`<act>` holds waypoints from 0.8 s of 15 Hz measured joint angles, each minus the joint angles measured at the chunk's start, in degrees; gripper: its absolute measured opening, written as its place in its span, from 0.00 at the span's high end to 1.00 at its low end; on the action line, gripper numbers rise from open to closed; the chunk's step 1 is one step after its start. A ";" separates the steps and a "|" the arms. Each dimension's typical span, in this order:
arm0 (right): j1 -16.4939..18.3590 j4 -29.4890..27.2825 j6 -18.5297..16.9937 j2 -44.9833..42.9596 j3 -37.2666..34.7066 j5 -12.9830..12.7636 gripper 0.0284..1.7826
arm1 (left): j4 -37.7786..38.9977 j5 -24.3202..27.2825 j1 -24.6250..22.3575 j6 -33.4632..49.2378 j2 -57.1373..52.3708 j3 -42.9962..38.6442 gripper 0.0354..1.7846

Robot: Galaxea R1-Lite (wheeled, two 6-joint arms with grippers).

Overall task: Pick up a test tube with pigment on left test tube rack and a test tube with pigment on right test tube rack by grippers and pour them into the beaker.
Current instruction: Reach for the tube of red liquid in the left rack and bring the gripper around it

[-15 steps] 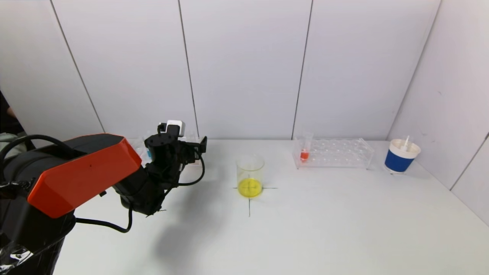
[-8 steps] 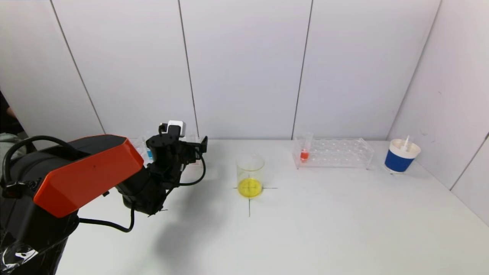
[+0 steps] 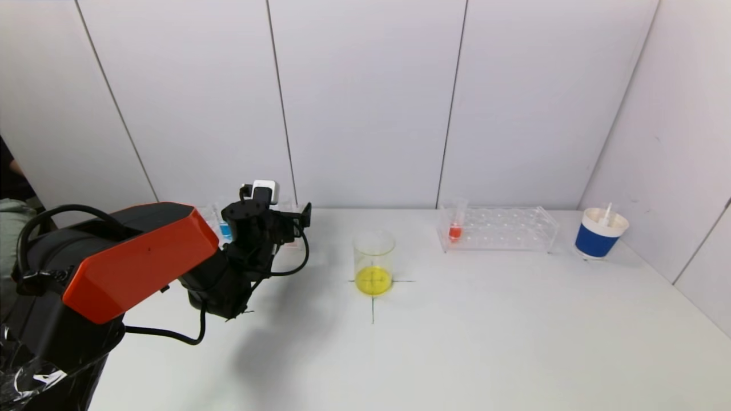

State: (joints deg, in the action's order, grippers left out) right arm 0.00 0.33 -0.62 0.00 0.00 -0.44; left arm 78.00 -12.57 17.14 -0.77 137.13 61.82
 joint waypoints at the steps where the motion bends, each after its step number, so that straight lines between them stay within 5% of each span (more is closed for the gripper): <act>1: 0.00 -0.02 0.00 0.00 0.00 0.00 0.01 | -0.02 0.00 -0.02 -0.02 0.09 0.06 0.01; 12: 0.00 -0.02 0.00 0.00 0.00 0.00 0.01 | -0.11 0.11 -0.17 0.00 0.83 0.59 0.01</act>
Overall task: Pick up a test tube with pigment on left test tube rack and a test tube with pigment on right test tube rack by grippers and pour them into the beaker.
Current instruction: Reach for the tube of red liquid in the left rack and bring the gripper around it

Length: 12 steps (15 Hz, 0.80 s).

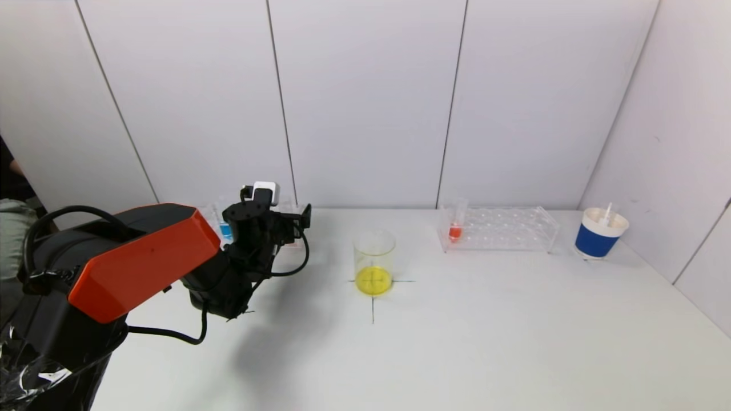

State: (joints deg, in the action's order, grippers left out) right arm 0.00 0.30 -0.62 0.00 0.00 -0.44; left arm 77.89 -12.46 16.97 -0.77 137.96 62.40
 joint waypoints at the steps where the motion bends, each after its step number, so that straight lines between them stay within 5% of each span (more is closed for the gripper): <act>1: 0.00 0.02 0.00 0.00 0.00 0.00 0.01 | -0.02 -0.02 0.00 -0.02 0.07 0.07 0.01; 4: 0.00 0.00 0.00 0.00 0.00 0.00 0.01 | -0.05 0.00 0.00 0.00 0.21 0.30 0.02; 7: 0.00 0.00 0.00 0.00 0.00 0.00 0.01 | 0.01 0.00 0.00 0.00 0.27 0.35 0.14; 12: 0.00 0.02 0.00 0.00 0.00 0.00 0.01 | 0.15 0.00 0.00 -0.02 0.27 0.41 0.62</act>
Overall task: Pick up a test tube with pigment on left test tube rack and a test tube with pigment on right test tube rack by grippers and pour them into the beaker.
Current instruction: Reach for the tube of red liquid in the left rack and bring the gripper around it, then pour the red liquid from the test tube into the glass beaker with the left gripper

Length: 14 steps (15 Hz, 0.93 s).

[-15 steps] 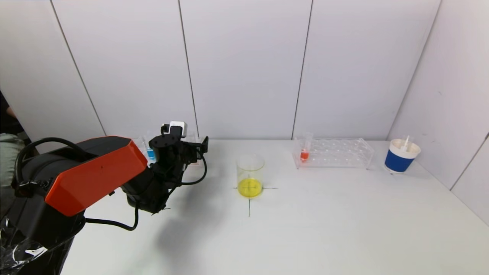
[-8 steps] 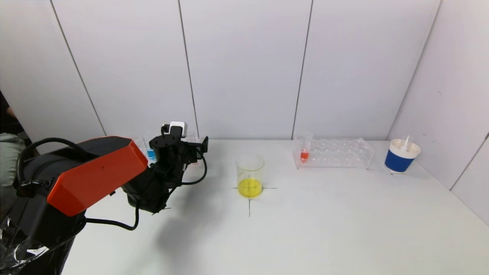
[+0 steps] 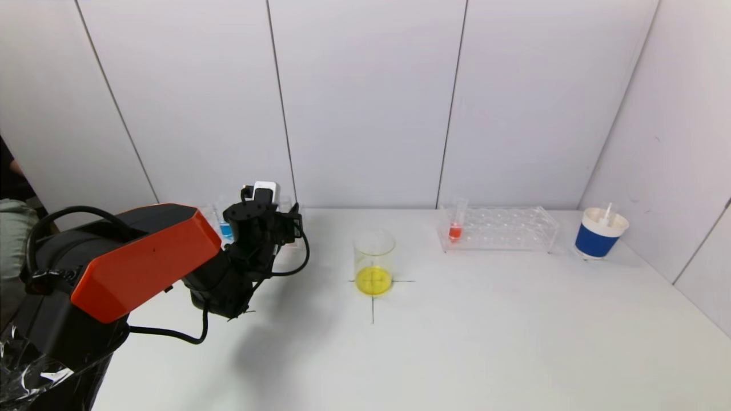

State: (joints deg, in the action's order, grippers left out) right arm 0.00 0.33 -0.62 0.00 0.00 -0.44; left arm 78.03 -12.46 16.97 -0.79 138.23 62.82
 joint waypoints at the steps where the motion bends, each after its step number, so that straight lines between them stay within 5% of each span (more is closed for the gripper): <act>1: 0.00 -0.02 0.00 0.00 0.00 0.00 0.01 | 0.00 0.01 0.00 0.05 0.00 0.02 0.72; 14: 0.00 -0.02 0.02 0.00 0.00 0.00 0.01 | -0.09 -0.27 -0.09 0.05 -0.38 0.18 0.77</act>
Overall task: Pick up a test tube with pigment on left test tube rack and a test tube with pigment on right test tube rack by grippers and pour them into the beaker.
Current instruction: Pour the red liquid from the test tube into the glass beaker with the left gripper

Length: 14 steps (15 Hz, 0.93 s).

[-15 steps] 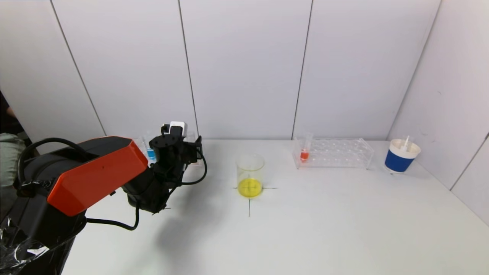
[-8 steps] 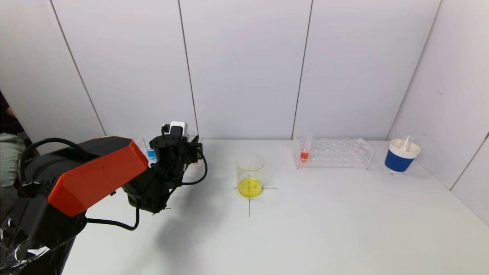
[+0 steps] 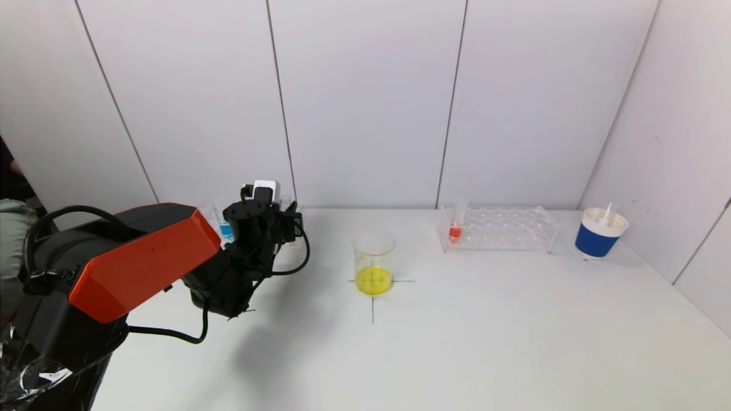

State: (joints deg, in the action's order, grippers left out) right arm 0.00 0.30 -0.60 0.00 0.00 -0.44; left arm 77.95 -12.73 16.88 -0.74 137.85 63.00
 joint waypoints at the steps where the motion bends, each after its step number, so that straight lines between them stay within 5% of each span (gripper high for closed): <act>1: 0.00 0.02 -0.02 0.00 0.00 0.00 0.01 | -0.24 -0.02 0.00 0.00 -0.39 -0.05 0.77; 14: 0.00 0.00 -0.02 0.00 0.00 0.00 0.01 | -20.94 0.44 0.43 -0.24 -14.68 8.02 0.77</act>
State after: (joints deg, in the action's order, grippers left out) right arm 0.00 0.30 -0.62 0.00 0.00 -0.44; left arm 57.00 -12.29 17.31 -0.99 123.17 71.02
